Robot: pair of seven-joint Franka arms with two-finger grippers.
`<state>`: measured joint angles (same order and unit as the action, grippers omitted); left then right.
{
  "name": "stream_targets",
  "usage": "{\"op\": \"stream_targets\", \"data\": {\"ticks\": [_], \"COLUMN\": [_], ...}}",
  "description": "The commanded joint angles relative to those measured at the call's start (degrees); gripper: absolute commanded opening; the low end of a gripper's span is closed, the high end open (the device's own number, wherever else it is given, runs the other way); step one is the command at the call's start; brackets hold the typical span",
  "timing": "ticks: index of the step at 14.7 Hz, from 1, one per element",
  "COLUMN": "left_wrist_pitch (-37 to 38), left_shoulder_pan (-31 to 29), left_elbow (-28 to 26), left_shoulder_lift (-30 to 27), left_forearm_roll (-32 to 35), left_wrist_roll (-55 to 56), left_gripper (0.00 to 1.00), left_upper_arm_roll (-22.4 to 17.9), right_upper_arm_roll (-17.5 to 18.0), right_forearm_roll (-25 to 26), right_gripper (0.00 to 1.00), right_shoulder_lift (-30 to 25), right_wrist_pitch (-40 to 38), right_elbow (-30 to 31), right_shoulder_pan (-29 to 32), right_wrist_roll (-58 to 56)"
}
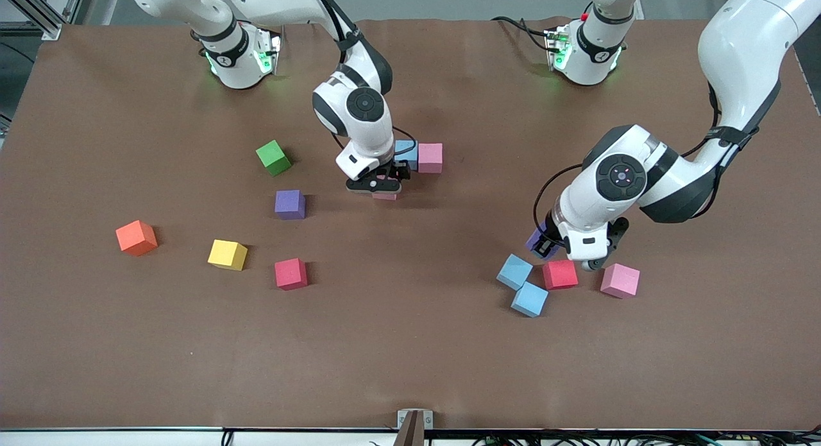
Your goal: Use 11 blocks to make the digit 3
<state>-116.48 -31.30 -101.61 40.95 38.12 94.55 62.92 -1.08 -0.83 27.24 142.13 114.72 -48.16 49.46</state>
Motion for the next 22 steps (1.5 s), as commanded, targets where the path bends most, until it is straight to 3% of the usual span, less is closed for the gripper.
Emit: {"op": "stream_targets", "data": {"ticks": [1, 22], "left_wrist_pitch": [1.34, 1.34], "left_shoulder_pan": [0.36, 0.36], "left_elbow": [0.89, 1.24], "left_shoulder_lift": [0.01, -0.08], "left_forearm_roll": [-0.94, -0.94], "left_wrist_roll": [-0.24, -0.07], "left_gripper": [0.53, 0.53], "left_upper_arm_roll": [0.18, 0.18], "right_upper_arm_roll": [-0.15, 0.02], "right_forearm_roll": [1.18, 1.62], "right_gripper": [1.0, 1.0], "right_shoulder_lift": [-0.26, -2.46], "right_wrist_pitch": [0.35, -2.64], "right_elbow": [0.77, 3.32], "right_shoulder_pan": [0.0, -0.44], "right_wrist_roll": [0.64, 3.36]}}
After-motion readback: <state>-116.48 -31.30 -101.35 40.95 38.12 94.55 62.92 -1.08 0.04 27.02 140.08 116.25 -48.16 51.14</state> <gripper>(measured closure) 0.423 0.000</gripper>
